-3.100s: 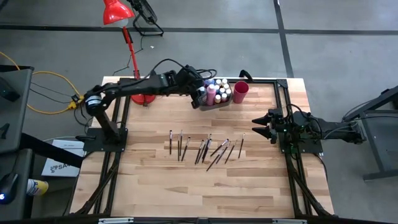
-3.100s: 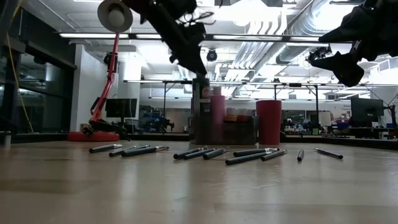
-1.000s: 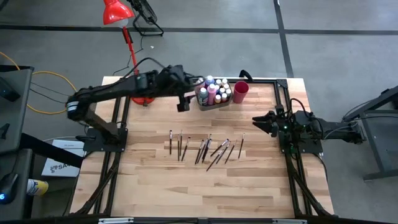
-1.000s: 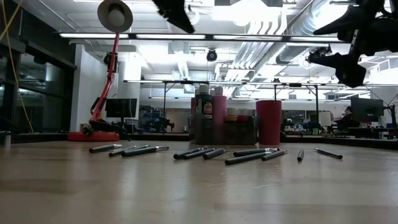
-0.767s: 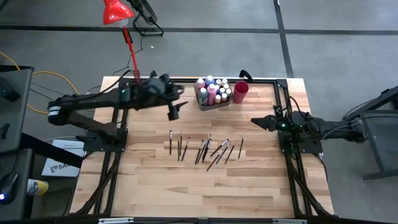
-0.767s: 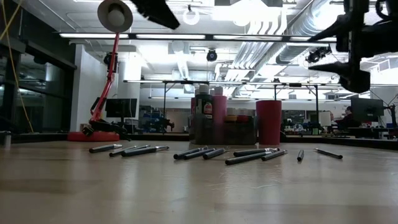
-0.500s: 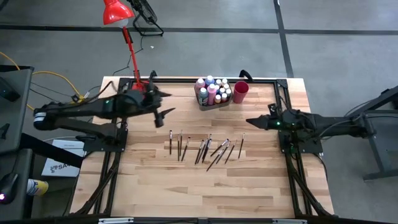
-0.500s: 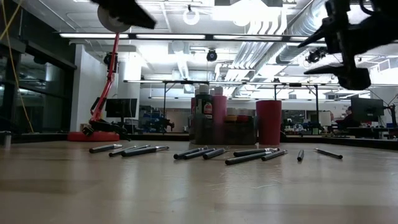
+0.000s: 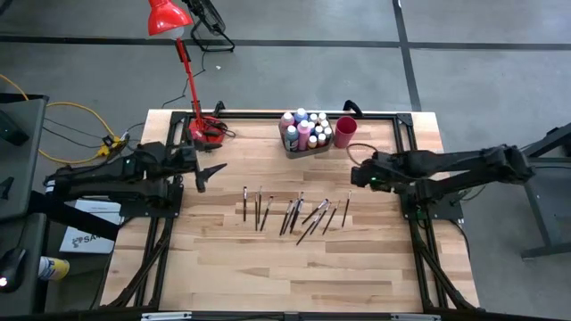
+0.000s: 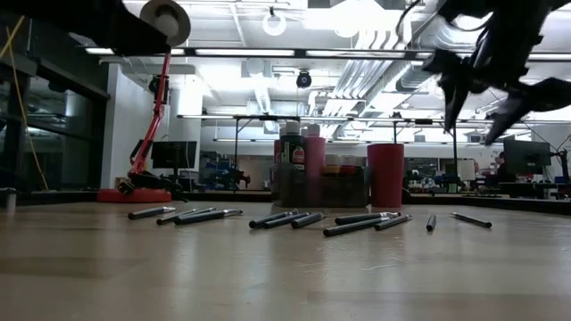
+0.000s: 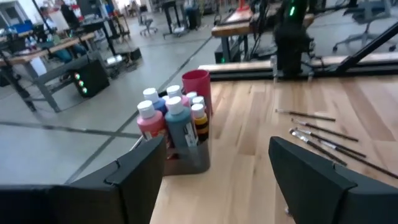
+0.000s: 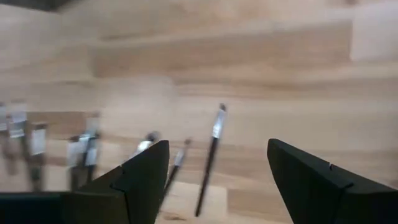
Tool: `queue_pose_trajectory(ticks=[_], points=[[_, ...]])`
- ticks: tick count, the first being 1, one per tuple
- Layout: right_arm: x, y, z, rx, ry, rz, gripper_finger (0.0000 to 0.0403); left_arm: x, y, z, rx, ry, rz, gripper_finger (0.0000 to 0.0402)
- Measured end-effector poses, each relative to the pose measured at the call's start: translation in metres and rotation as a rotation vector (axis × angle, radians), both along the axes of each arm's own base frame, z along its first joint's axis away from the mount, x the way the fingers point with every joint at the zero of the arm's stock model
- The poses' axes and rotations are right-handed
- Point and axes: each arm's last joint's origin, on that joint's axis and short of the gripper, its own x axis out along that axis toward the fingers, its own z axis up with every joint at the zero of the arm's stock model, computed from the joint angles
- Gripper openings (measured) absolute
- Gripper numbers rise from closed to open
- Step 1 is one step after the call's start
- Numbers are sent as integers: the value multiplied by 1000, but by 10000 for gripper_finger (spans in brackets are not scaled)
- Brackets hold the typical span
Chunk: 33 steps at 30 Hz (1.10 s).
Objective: Pick & Place Paint Supplies
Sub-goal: Put the black paintbrush into the red cup
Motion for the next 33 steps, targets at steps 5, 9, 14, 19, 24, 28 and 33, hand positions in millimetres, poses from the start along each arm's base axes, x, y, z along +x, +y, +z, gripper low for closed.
queue_pose_trajectory(ticks=[5, 9, 14, 19, 24, 28, 33], points=[[22, -3, -27, 107, 131, -32, 266, -9, -1, -5, 10, -27, -8, 277], [39, -6, -46, 151, 171, -41, 266, -9, -1, -5, 39, -13, -11, 277], [51, -13, -68, 200, 230, -67, 266, -9, -1, -5, 61, -5, -15, 277], [57, -23, -83, 214, 268, -104, 266, -9, -1, -5, 75, 3, -18, 277], [60, -34, -90, 211, 261, -115, 266, -9, -2, -9, 77, 40, -31, 277], [61, -40, -94, 228, 269, -112, 266, -9, -2, -11, 71, 59, -32, 277], [61, -44, -98, 236, 291, -106, 266, -9, -2, -11, 72, 61, -33, 277]])
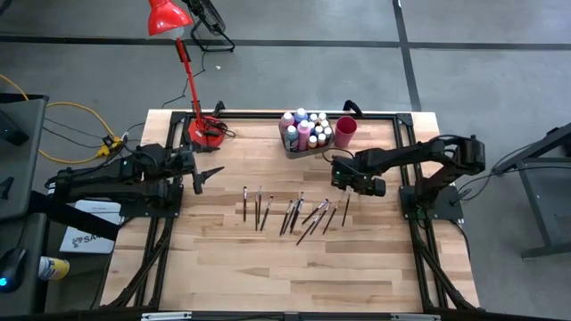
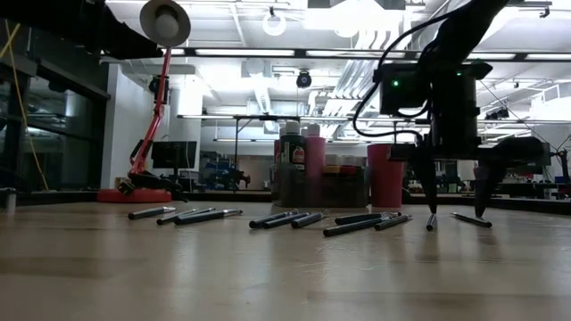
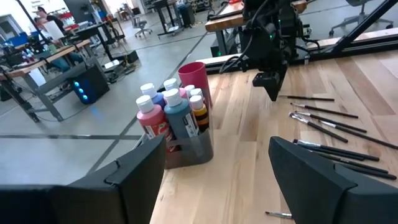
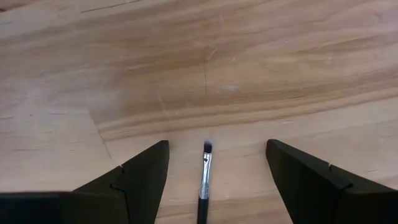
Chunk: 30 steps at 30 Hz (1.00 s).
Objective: Pick & Place Paint Supplies
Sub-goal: Put the black paintbrush into the red cup
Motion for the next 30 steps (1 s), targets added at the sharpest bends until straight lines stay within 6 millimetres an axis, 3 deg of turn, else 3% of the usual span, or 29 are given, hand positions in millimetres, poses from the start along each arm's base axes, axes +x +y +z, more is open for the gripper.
queue_pose_trajectory(ticks=[6, 19, 30], points=[[-2, 0, -2, 1, 21, 14, 250, 0, 0, 0, 3, 1, -1, 277], [-3, 1, -2, 1, 30, 31, 150, 0, 0, 0, 5, 2, -2, 277], [-2, 1, -3, 4, 25, 32, 116, 0, 0, 0, 5, 2, -2, 277]])
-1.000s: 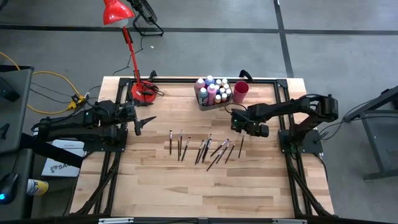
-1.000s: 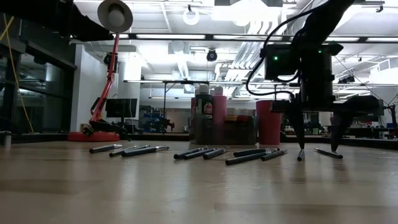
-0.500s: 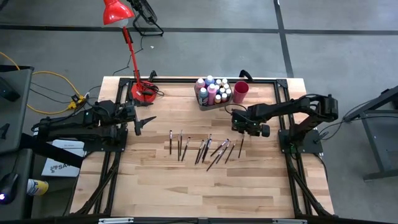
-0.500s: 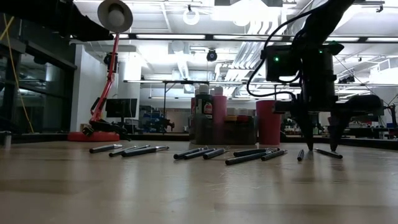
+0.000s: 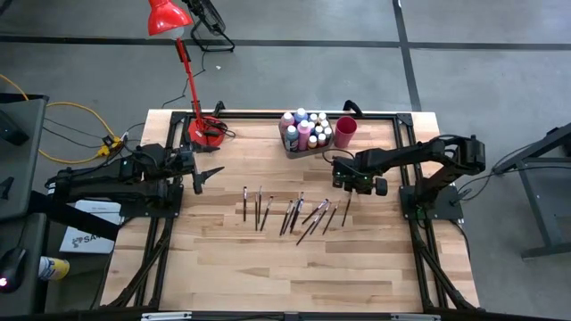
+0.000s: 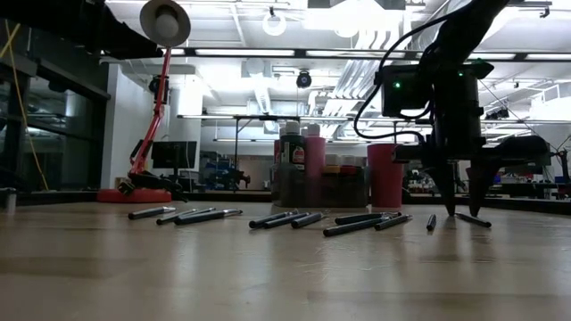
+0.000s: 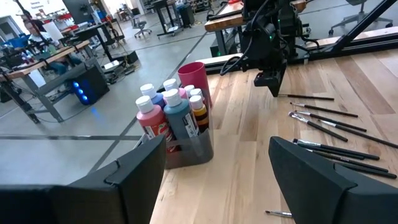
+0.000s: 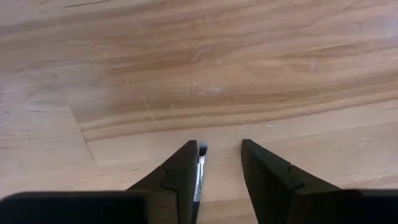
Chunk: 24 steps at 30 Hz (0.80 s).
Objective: Pick & Place Paint Supplies
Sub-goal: Put the black paintbrush into the red cup
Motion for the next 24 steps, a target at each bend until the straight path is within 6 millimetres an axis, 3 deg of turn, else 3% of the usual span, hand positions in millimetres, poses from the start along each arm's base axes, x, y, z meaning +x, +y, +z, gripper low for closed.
queue_pose_trajectory(ticks=[13, 24], points=[[0, 0, 0, 10, -7, -12, 72, 0, 0, 0, 0, 0, 0, 277], [2, 0, 0, 15, -20, -13, 8, 0, 0, 0, 0, 0, 0, 277]])
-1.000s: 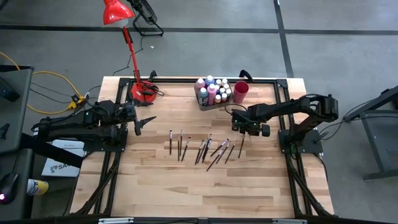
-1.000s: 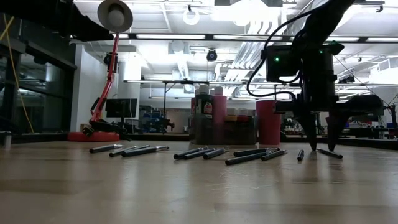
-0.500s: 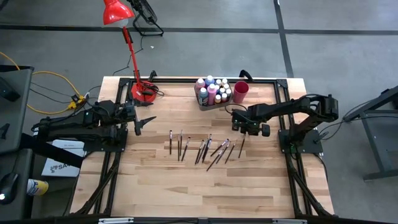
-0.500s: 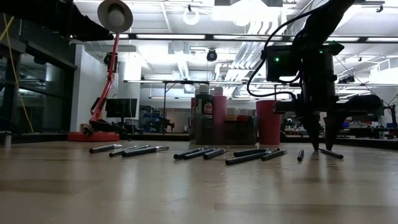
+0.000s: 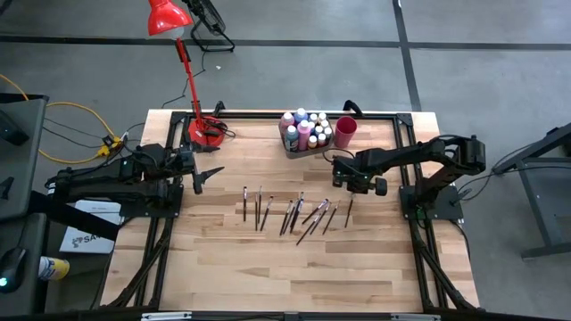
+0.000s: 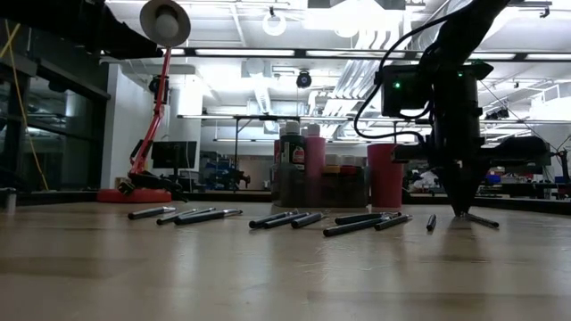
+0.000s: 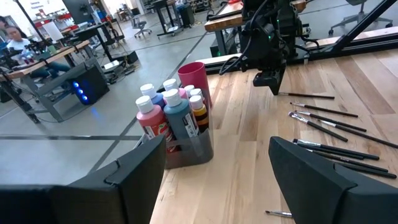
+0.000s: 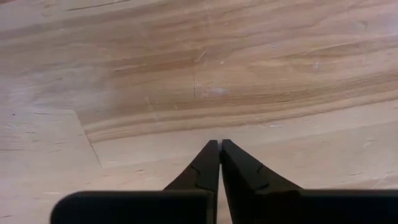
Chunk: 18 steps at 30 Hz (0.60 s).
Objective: Pick & Place Paint Supplies
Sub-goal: Put the black paintbrush into the red cup
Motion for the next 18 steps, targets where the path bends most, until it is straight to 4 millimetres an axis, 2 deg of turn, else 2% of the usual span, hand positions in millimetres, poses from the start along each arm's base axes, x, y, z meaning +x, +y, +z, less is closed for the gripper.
queue_pose_trajectory(ticks=[11, 14, 18], points=[[0, 1, 2, 4, -15, 17, 4, 0, 0, 0, -1, 0, 0, 277], [0, 3, 8, -36, -35, 30, 4, 0, 0, 0, -3, -1, 0, 277], [6, 3, 29, -135, -121, 38, 4, 0, 0, 0, -6, -3, 0, 277]])
